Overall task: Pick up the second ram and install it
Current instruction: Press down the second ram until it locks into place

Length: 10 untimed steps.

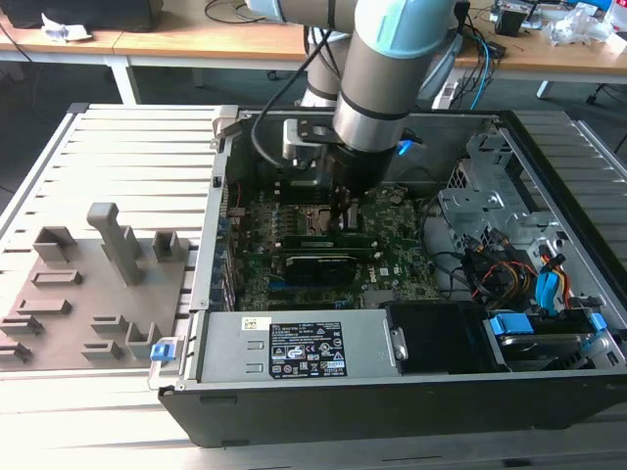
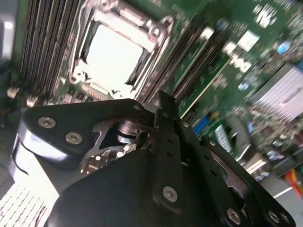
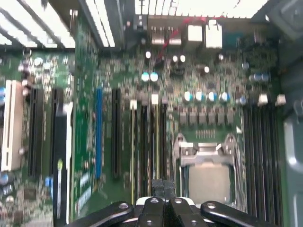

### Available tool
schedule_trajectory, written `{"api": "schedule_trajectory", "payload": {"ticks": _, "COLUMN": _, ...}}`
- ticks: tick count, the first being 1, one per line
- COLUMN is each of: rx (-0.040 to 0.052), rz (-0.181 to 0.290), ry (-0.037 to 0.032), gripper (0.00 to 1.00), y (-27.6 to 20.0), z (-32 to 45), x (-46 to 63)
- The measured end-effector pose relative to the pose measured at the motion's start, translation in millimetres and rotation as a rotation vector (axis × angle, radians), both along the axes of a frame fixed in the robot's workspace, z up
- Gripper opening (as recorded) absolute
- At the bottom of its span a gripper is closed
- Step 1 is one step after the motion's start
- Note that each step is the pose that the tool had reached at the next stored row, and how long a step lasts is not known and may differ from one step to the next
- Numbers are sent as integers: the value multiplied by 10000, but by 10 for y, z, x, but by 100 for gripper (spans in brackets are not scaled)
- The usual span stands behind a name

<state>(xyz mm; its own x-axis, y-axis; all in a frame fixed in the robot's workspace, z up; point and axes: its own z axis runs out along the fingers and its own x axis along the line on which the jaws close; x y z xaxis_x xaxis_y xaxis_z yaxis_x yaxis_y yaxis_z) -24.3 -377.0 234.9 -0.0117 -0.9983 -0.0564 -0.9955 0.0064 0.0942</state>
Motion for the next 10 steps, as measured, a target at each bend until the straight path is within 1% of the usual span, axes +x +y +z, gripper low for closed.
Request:
{"api": "schedule_trajectory", "payload": {"ticks": 3, "rx": -1, "rz": 0, "ry": -16, "gripper": 11, "y": -1, "z": 0, "x": -129}}
{"api": "schedule_trajectory", "payload": {"ticks": 6, "rx": -1, "rz": 0, "ry": -27, "gripper": 11, "y": 0, "z": -1, "x": -219}}
{"api": "schedule_trajectory", "payload": {"ticks": 8, "rx": -5, "rz": 2, "ry": -26, "gripper": 11, "y": -1, "z": -16, "x": -252}}
{"api": "schedule_trajectory", "payload": {"ticks": 10, "rx": -7, "rz": 2, "ry": -24, "gripper": 11, "y": -1, "z": -50, "x": -254}}
